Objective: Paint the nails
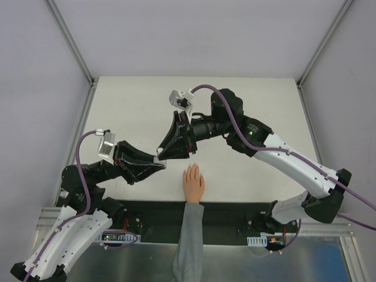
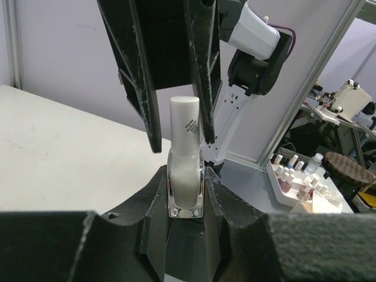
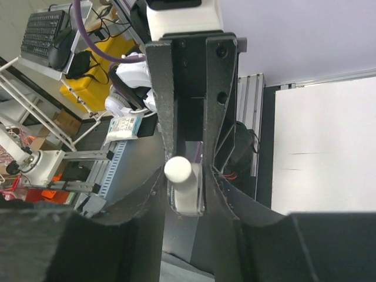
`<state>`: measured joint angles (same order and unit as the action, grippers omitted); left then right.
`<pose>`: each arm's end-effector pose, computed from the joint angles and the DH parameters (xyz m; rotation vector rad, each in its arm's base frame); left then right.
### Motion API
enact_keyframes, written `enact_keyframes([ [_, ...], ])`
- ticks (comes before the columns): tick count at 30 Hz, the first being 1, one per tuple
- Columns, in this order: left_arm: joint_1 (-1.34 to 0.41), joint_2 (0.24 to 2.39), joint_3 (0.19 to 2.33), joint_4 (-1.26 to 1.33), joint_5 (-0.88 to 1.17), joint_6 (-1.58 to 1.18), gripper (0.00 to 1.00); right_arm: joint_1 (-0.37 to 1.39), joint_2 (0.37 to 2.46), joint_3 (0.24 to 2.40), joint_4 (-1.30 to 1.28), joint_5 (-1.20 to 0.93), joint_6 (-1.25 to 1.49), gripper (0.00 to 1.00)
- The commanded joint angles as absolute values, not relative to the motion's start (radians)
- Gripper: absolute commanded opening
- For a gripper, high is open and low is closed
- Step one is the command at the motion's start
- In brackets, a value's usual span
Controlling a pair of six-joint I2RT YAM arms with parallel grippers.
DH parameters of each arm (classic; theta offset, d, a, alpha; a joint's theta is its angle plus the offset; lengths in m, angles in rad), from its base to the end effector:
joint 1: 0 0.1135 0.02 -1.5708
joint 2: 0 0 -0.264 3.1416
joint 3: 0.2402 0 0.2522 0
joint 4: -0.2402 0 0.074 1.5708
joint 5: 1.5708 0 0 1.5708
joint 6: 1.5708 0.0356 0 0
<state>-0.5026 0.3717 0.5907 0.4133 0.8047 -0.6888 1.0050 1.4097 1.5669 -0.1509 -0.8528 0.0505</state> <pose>0.0575 -0.0609 0.3795 0.7224 1.0443 -1.4190 0.1423 0.2741 0.4723 -1.3977 1.0955 1.4524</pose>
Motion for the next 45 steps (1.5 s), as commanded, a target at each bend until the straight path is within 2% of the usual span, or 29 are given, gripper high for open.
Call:
enact_keyframes([
  [1,-0.5,0.385,0.64,0.506,0.804,-0.693,0.0,1.008,1.419,1.562,-0.077,-0.897,0.057,0.32],
  [4,-0.499,0.402,0.652,0.489,0.795,-0.667,0.0,1.008,1.413,1.551,-0.078,-0.867,0.055,0.16],
  [5,-0.499,0.406,0.66,0.477,0.789,-0.645,0.0,1.009,1.41,1.548,-0.078,-0.841,0.058,0.04],
  [7,-0.5,0.416,0.666,0.434,0.758,-0.615,0.0,1.012,1.396,1.533,-0.087,-0.799,0.057,0.01],
  [9,-0.5,0.416,0.676,0.381,0.656,-0.546,0.0,1.057,1.378,1.522,-0.129,-0.611,0.02,0.01],
  [10,-0.499,0.413,0.68,0.309,0.588,-0.52,0.0,1.102,1.362,1.532,-0.252,-0.443,-0.029,0.01],
  [11,-0.5,0.414,0.69,0.273,0.524,-0.468,0.0,1.264,1.342,1.534,-0.303,0.173,-0.084,0.01],
  [12,-0.5,0.425,0.695,0.247,0.415,-0.447,0.0,1.334,1.345,1.532,-0.331,0.442,-0.056,0.01],
  [14,-0.5,0.434,0.69,0.224,0.353,-0.413,0.0,1.434,1.35,1.485,-0.312,0.705,0.035,0.01],
  [15,-0.499,0.449,0.692,0.225,0.332,-0.402,0.0,1.446,1.356,1.483,-0.307,0.707,0.052,0.01],
  [18,-0.499,0.459,0.689,0.224,0.337,-0.396,0.0,1.454,1.394,1.557,-0.353,0.651,0.014,0.01],
  [19,-0.499,0.454,0.686,0.224,0.366,-0.4,0.0,1.451,1.394,1.571,-0.345,0.614,-0.023,0.04],
  [20,-0.499,0.453,0.677,0.224,0.38,-0.405,0.0,1.447,1.391,1.584,-0.338,0.532,-0.058,0.16],
  [22,-0.499,0.43,0.664,0.219,0.423,-0.431,0.0,1.427,1.379,1.604,-0.353,0.427,-0.11,0.33],
  [23,-0.499,0.42,0.654,0.218,0.443,-0.443,0.0,1.396,1.374,1.618,-0.363,0.303,-0.117,0.47],
  [24,-0.499,0.401,0.647,0.216,0.462,-0.455,0.0,1.373,1.359,1.618,-0.376,0.228,-0.12,0.55],
  [25,-0.499,0.39,0.637,0.218,0.481,-0.481,0.0,1.349,1.353,1.62,-0.379,0.055,-0.12,0.65],
  [29,-0.499,0.33,0.62,0.218,0.61,-0.551,0.0,1.188,1.344,1.628,-0.379,-0.398,-0.12,0.79],
  [31,-0.5,0.316,0.609,0.236,0.644,-0.594,0.0,1.123,1.368,1.649,-0.374,-0.582,-0.103,0.8],
  [35,-0.5,0.295,0.588,0.314,0.745,-0.664,0.0,1.06,1.394,1.646,-0.286,-0.73,-0.049,0.78],
  [39,-0.499,0.291,0.587,0.324,0.762,-0.692,0.0,1.012,1.417,1.617,-0.121,-0.895,0.083,0.67],
  [44,-0.499,0.285,0.591,0.337,0.752,-0.693,0.0,1.015,1.459,1.62,-0.031,-0.951,0.153,0.51],
  [45,-0.499,0.285,0.595,0.341,0.75,-0.693,0.0,1.014,1.462,1.62,-0.025,-0.959,0.155,0.51],
])
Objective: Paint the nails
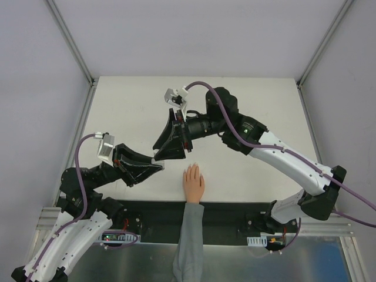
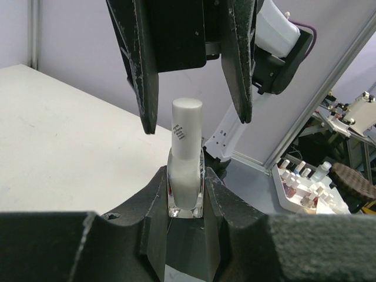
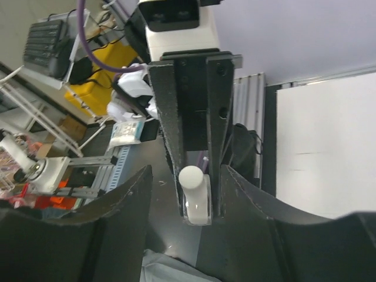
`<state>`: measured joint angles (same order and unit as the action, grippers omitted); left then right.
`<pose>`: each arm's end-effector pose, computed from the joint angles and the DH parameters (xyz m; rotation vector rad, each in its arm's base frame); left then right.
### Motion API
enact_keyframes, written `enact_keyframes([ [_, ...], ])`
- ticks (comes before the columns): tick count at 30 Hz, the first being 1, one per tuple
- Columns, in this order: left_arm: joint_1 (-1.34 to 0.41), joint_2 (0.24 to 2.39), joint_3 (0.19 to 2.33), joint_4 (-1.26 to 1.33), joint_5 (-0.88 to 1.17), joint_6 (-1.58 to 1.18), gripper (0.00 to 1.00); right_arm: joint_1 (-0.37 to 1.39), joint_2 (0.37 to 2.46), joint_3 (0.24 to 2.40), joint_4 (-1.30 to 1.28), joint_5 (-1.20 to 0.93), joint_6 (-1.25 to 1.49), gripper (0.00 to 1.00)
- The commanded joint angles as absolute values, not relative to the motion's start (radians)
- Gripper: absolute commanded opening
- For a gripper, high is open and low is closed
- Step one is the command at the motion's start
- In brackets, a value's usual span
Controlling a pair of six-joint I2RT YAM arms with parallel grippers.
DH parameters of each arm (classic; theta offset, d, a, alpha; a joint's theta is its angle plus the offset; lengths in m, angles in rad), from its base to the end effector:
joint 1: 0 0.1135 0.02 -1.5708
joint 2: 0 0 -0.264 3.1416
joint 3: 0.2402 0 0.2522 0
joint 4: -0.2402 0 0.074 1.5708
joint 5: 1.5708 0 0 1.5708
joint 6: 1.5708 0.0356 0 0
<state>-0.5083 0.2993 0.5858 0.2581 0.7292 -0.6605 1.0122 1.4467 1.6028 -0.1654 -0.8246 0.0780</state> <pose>0.0511 -0.0556 0.3702 0.6419 1.1230 -1.3896 0.1464 0.2836 0.4719 -1.3760 1.1469 1.4590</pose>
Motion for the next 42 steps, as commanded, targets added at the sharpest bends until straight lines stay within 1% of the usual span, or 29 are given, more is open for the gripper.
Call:
enact_keyframes([
  [1,-0.499,0.288,0.595,0.35,0.752,-0.695,0.0,1.015,1.463,1.62,-0.025,-0.957,0.156,0.5],
  [4,-0.499,0.294,0.598,0.357,0.753,-0.699,0.0,1.015,1.474,1.624,-0.023,-0.951,0.153,0.49],
  [5,-0.5,0.298,0.598,0.359,0.753,-0.698,0.0,1.014,1.48,1.626,-0.023,-0.947,0.15,0.44],
  [7,-0.499,0.298,0.6,0.359,0.746,-0.696,0.0,1.015,1.485,1.631,-0.023,-0.94,0.153,0.37],
  [8,-0.5,0.296,0.6,0.359,0.738,-0.693,0.0,1.015,1.489,1.629,-0.026,-0.936,0.153,0.3],
  [9,-0.499,0.295,0.603,0.359,0.729,-0.69,0.0,1.017,1.489,1.626,-0.026,-0.933,0.152,0.28],
  [10,-0.499,0.295,0.607,0.353,0.704,-0.683,0.0,1.017,1.489,1.623,-0.035,-0.93,0.149,0.26],
  [11,-0.499,0.296,0.626,0.312,0.684,-0.655,0.0,1.022,1.486,1.611,-0.041,-0.91,0.144,0.19],
  [12,-0.499,0.299,0.636,0.284,0.664,-0.635,0.0,1.026,1.477,1.605,-0.054,-0.893,0.123,0.15],
  [13,-0.5,0.299,0.65,0.249,0.587,-0.609,0.0,1.031,1.47,1.598,-0.092,-0.867,0.109,0.1],
  [14,-0.499,0.296,0.672,0.168,0.524,-0.556,0.0,1.052,1.462,1.591,-0.119,-0.771,0.089,0.01],
  [15,-0.499,0.287,0.672,0.152,0.467,-0.536,0.0,1.072,1.441,1.592,-0.159,-0.673,0.039,0.01],
  [16,-0.499,0.282,0.67,0.138,0.365,-0.479,0.0,1.11,1.428,1.607,-0.324,-0.502,-0.025,0.01],
  [17,-0.499,0.279,0.661,0.134,0.326,-0.457,0.0,1.258,1.421,1.658,-0.421,0.139,-0.056,0.01],
  [18,-0.499,0.282,0.654,0.136,0.284,-0.434,0.0,1.332,1.424,1.666,-0.486,0.43,-0.029,0.01],
  [19,-0.499,0.29,0.65,0.14,0.256,-0.399,0.0,1.383,1.419,1.661,-0.53,0.615,-0.005,0.01],
  [20,-0.499,0.302,0.65,0.143,0.229,-0.382,0.0,1.435,1.405,1.635,-0.511,0.74,0.03,0.01],
  [21,-0.5,0.331,0.652,0.15,0.226,-0.37,0.0,1.453,1.394,1.593,-0.455,0.748,0.041,0.01],
  [23,-0.499,0.371,0.658,0.155,0.238,-0.36,0.0,1.48,1.397,1.611,-0.452,0.758,0.034,0.01],
  [24,-0.5,0.377,0.657,0.163,0.244,-0.362,0.0,1.485,1.41,1.662,-0.483,0.758,0.029,0.01],
  [27,-0.499,0.38,0.644,0.182,0.287,-0.368,0.0,1.479,1.428,1.696,-0.459,0.646,0.005,0.02],
  [30,-0.499,0.367,0.643,0.189,0.372,-0.393,0.0,1.456,1.424,1.715,-0.445,0.481,-0.063,0.16],
  [31,-0.499,0.364,0.644,0.189,0.402,-0.399,0.0,1.43,1.417,1.721,-0.448,0.38,-0.084,0.29],
  [33,-0.499,0.348,0.646,0.187,0.499,-0.419,0.0,1.388,1.404,1.726,-0.46,0.237,-0.106,0.43],
  [34,-0.499,0.341,0.644,0.187,0.53,-0.428,0.0,1.344,1.391,1.718,-0.459,0.125,-0.11,0.51],
  [36,-0.499,0.315,0.64,0.187,0.58,-0.466,0.0,1.286,1.356,1.703,-0.448,-0.051,-0.121,0.56],
  [37,-0.499,0.302,0.628,0.19,0.581,-0.485,0.0,1.208,1.35,1.688,-0.439,-0.265,-0.115,0.57],
  [40,-0.5,0.256,0.589,0.216,0.592,-0.56,0.0,1.084,1.347,1.672,-0.371,-0.608,-0.077,0.62],
  [42,-0.499,0.233,0.566,0.259,0.601,-0.606,0.0,1.049,1.364,1.675,-0.335,-0.696,-0.069,0.65],
])
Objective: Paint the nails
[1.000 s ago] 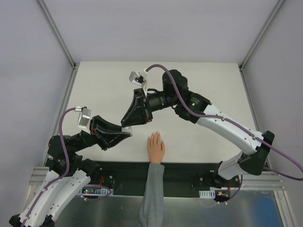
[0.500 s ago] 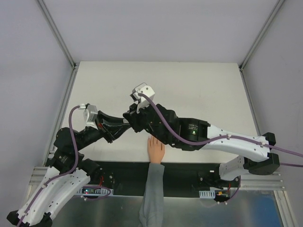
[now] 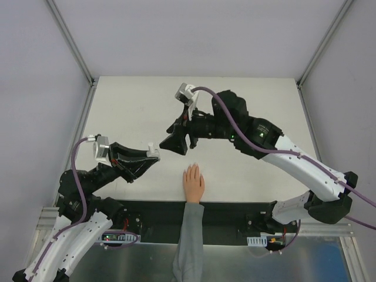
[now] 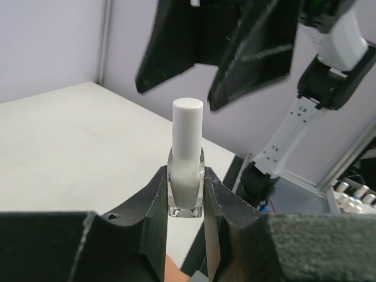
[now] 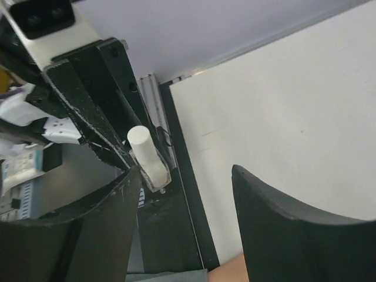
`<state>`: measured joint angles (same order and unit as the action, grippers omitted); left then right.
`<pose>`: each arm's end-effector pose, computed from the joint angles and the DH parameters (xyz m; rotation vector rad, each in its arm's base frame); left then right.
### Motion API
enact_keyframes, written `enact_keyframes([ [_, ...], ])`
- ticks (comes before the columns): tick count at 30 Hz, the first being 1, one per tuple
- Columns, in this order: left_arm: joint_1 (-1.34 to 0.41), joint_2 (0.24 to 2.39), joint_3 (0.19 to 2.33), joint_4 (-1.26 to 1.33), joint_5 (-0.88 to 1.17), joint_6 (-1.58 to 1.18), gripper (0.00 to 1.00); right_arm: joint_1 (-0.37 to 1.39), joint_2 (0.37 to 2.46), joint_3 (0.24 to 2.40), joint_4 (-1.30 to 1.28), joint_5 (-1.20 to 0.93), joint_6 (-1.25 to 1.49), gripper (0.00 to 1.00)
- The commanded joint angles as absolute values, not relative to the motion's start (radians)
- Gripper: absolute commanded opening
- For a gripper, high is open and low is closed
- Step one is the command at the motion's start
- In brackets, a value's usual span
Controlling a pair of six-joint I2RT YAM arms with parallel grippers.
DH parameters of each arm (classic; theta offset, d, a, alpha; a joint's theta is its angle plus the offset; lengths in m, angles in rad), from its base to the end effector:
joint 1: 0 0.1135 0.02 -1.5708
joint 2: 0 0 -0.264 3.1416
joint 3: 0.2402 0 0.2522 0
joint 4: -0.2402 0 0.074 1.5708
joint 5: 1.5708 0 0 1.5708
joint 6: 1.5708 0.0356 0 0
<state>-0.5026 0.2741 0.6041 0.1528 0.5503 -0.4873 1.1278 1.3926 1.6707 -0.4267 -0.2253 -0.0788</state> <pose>0.0529 -0.0503 0.3695 0.5351 1.1240 -1.1660 0.1213 0.2743 0.4822 -1.1696 1.3873 0.9559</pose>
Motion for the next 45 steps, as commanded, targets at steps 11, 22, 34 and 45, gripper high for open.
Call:
enact_keyframes([
  [11,-0.499,0.27,0.571,0.386,0.704,-0.704,0.0,1.0,1.48,1.672,-0.051,-1.019,0.11,0.59],
  [22,-0.5,0.293,0.577,0.462,0.716,-0.715,0.0,1.003,1.519,1.661,0.024,-1.046,0.164,0.4],
  [34,-0.5,0.38,0.652,0.427,0.603,-0.588,0.0,1.008,1.43,1.554,-0.063,-0.899,0.071,0.01],
  [45,-0.5,0.581,0.722,0.362,0.314,-0.431,0.0,1.425,1.417,1.615,-0.428,0.776,-0.028,0.01],
])
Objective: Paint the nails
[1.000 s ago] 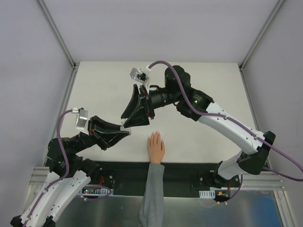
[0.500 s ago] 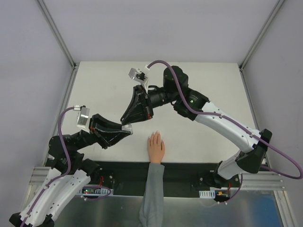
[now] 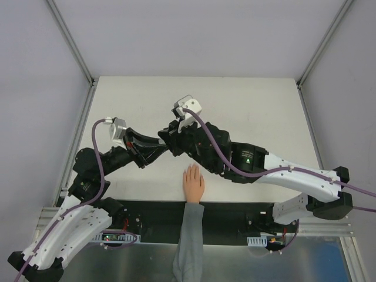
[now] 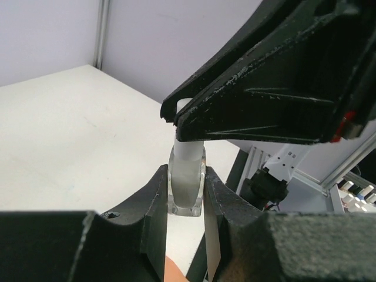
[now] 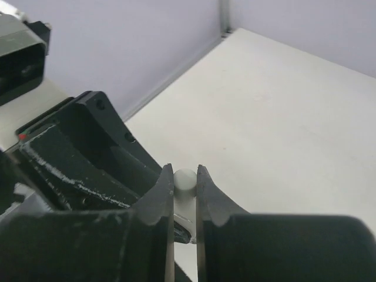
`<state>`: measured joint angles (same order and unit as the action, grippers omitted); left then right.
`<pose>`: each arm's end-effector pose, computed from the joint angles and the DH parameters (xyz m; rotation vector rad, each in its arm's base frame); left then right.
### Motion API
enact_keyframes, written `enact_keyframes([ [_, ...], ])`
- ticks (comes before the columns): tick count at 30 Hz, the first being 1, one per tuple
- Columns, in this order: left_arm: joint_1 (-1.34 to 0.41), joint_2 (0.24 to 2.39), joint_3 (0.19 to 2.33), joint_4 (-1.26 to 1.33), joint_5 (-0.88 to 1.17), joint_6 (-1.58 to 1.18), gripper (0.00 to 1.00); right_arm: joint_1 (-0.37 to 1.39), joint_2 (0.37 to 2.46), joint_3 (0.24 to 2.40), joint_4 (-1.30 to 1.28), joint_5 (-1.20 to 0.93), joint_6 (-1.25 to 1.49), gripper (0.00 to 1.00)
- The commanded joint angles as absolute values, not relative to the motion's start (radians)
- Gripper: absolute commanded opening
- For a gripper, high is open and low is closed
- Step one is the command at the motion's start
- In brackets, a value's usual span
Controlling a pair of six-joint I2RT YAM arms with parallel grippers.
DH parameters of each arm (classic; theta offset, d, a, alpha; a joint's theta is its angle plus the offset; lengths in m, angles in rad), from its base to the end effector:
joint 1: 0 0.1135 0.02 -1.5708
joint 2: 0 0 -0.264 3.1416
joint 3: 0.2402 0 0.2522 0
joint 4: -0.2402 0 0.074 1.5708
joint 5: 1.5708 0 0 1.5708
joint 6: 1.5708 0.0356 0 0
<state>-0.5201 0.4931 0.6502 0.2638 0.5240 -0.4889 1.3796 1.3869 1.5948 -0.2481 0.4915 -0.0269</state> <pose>0.0915 -0.0729 0.3789 0.5141 1.1894 -1.1742 0.0743 0.2956 0.4781 -0.7404 1.4692 0.6489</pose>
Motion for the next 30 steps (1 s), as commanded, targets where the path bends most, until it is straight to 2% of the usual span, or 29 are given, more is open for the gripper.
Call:
enact_keyframes([
  [1,-0.5,0.584,0.723,0.364,0.322,-0.43,0.0,1.422,1.417,1.624,-0.422,0.738,-0.035,0.01],
  [3,-0.502,0.577,0.712,0.364,0.334,-0.436,0.0,1.419,1.396,1.611,-0.37,0.609,-0.086,0.02],
  [6,-0.5,0.554,0.693,0.359,0.414,-0.454,0.0,1.376,1.373,1.624,-0.385,0.369,-0.121,0.21],
  [7,-0.5,0.548,0.692,0.353,0.446,-0.465,0.0,1.359,1.362,1.628,-0.391,0.3,-0.124,0.37],
  [8,-0.5,0.542,0.69,0.332,0.475,-0.471,0.0,1.314,1.353,1.632,-0.397,0.146,-0.127,0.44],
  [10,-0.5,0.52,0.686,0.312,0.562,-0.498,0.0,1.255,1.325,1.634,-0.416,-0.034,-0.124,0.6],
  [11,-0.5,0.512,0.681,0.301,0.586,-0.511,0.0,1.199,1.318,1.632,-0.42,-0.189,-0.124,0.63],
  [13,-0.5,0.489,0.663,0.305,0.652,-0.561,0.0,1.12,1.304,1.628,-0.422,-0.338,-0.132,0.76],
  [14,-0.5,0.47,0.655,0.322,0.676,-0.577,0.0,1.096,1.305,1.629,-0.42,-0.491,-0.138,0.77],
  [17,-0.5,0.436,0.631,0.376,0.761,-0.649,0.0,1.036,1.322,1.632,-0.419,-0.714,-0.169,0.82],
  [25,-0.5,0.42,0.614,0.523,0.884,-0.776,0.0,0.968,1.393,1.617,-0.217,-0.962,-0.02,0.85],
  [26,-0.5,0.419,0.615,0.523,0.885,-0.778,0.0,0.966,1.41,1.615,-0.172,-0.985,-0.003,0.84],
  [30,-0.5,0.422,0.615,0.534,0.887,-0.779,0.0,0.968,1.453,1.626,-0.089,-1.052,0.081,0.68],
])
